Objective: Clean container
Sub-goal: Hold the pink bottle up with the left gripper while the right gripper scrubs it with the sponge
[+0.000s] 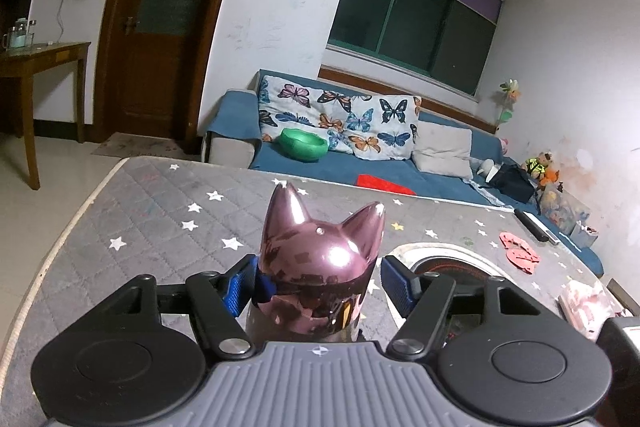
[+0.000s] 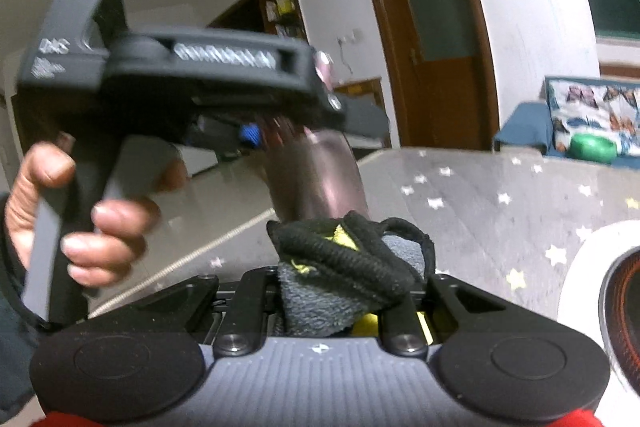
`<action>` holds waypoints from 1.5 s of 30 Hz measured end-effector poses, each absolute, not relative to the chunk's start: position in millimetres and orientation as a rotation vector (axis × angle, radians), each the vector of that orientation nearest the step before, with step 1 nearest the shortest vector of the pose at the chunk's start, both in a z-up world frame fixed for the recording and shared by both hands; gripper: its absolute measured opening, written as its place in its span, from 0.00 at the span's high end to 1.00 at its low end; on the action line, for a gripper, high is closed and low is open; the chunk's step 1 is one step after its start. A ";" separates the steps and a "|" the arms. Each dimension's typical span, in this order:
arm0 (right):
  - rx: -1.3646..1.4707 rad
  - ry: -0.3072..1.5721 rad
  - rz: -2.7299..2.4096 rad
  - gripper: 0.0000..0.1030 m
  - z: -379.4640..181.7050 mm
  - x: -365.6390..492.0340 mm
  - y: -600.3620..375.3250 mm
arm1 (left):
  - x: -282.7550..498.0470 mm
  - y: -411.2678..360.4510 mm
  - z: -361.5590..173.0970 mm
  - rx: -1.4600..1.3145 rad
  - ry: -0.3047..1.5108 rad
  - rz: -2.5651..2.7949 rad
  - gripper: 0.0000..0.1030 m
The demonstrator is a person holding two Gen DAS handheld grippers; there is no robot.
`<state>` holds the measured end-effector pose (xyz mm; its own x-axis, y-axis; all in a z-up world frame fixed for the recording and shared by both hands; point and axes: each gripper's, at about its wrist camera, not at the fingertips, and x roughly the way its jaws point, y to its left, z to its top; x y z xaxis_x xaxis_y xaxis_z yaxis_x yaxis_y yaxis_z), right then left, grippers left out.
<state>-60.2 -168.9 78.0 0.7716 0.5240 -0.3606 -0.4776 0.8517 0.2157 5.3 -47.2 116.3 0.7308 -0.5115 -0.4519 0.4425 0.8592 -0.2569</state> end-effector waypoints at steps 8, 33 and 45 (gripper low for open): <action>0.145 0.555 0.520 0.83 53.7 -43.8 -177.2 | 3.7 -48.2 113.0 -0.133 0.548 -0.535 0.34; 0.118 0.407 0.530 0.82 101.3 -62.4 -166.0 | 6.4 -42.6 115.3 -0.121 0.551 -0.516 0.41; 0.092 0.507 0.517 0.82 62.7 -69.9 -161.1 | 2.1 -46.5 115.1 -0.108 0.548 -0.519 0.41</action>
<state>-69.9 -161.1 62.7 0.7489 0.4947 -0.4408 -0.4501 0.8681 0.2095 2.1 -46.5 115.1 0.7287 -0.4987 -0.4695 0.4424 0.8660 -0.2332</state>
